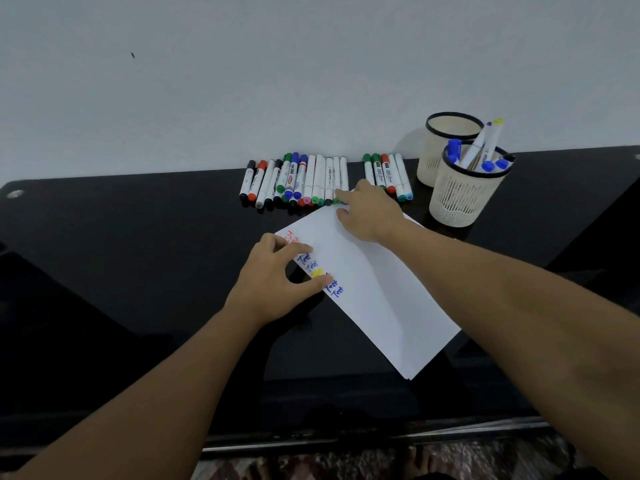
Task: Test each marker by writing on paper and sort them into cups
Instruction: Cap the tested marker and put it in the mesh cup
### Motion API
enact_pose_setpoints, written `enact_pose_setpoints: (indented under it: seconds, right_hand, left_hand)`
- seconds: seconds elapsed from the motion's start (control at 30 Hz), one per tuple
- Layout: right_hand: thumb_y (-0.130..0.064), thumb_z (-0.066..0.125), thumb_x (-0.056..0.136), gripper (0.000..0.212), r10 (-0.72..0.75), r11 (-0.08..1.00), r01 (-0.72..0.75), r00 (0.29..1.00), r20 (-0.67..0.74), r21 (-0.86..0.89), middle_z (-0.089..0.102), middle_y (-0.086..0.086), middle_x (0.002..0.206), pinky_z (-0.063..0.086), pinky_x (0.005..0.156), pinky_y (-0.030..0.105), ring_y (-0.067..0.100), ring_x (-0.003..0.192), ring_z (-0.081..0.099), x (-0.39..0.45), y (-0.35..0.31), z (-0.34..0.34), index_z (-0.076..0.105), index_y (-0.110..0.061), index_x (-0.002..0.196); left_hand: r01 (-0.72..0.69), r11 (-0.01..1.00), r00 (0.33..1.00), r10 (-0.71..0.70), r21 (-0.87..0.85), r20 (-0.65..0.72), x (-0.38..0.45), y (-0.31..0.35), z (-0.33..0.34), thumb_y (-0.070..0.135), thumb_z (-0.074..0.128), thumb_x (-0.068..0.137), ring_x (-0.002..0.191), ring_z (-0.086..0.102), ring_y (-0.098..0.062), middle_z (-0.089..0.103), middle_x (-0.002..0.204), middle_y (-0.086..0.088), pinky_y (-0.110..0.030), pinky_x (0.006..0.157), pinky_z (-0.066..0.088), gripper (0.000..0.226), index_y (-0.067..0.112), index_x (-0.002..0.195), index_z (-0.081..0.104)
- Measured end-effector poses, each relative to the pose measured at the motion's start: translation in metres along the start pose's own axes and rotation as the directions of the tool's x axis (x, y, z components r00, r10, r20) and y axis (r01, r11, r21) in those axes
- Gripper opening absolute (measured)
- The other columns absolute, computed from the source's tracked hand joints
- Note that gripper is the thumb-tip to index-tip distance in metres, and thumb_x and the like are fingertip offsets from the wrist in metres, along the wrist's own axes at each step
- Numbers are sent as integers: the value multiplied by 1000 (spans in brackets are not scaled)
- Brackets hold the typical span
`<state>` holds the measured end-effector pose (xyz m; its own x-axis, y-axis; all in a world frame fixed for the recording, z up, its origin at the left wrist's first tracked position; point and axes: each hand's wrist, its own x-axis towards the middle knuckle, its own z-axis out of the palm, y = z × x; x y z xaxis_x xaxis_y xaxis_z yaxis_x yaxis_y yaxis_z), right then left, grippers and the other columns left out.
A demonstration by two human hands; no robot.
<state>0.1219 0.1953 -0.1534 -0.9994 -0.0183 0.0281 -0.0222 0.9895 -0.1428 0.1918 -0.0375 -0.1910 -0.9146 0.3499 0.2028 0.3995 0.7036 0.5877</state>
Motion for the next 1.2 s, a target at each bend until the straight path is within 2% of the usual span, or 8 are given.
enact_pose_setpoints:
  seconds: [0.17,0.27,0.4,0.53,0.7,0.83,1.0,1.2]
  right_hand:
    - [-39,51,104,36,7,991,13,988,-152,133,55,10,118,50,82,37,27,104,58,-12,8,8,65,-17,128]
    - [-40,52,104,31,9,992,14,984,-180,125,58,7,117,52,79,37,25,100,60,-20,9,4,65,-20,125]
    - [-45,56,101,25,41,996,-20,966,-255,81,54,2,97,41,63,34,24,84,55,-28,13,2,48,-22,96]
    - [-49,59,99,34,98,987,-71,977,-191,146,51,3,107,41,67,35,25,91,54,-29,14,2,47,-22,116]
    - [-28,51,102,40,151,979,-132,981,-118,154,56,14,124,47,75,38,33,103,60,-33,12,2,46,-14,139]
    - [-26,48,100,42,276,927,-243,958,-81,288,48,15,129,42,76,36,33,99,57,-47,18,-3,48,-10,139]
    - [-37,44,102,29,335,871,-282,940,-67,402,47,6,112,39,73,36,25,90,54,-74,23,-10,56,-16,118]
    - [-39,45,108,18,41,940,-7,995,-93,340,65,-2,94,42,72,39,21,82,59,-106,23,-10,52,-24,115]
  left_hand:
    - [-6,1000,1000,6,2,-2,0,2,-1,73,72,74,119,42,-4,42,119,14,-28,96,42,63,39,127,64]
    - [-2,1000,1000,2,-6,-7,-1,2,-1,73,73,73,119,42,-4,42,118,14,-28,96,42,62,40,125,64]
    - [3,1000,1000,-3,-15,-3,-1,3,-1,72,73,73,119,41,-3,41,118,15,-28,96,43,61,41,124,64]
    - [2,1000,1000,-2,-15,-5,0,3,-1,73,73,72,119,42,-4,42,118,14,-29,97,45,61,41,123,64]
    - [-5,1000,1000,5,-8,-12,0,2,-1,74,72,72,118,43,-4,42,118,14,-29,96,44,61,41,123,64]
    - [-7,1000,1000,7,-5,-5,1,1,0,76,71,72,117,44,-4,42,117,15,-30,96,45,62,42,124,65]
    - [2,1000,1000,-2,8,5,0,4,-1,76,71,72,117,43,-5,42,117,15,-30,95,45,63,42,125,64]
    - [40,997,998,-43,-61,-51,-1,7,-5,60,64,90,102,51,-7,43,120,10,-32,91,51,66,37,149,43]
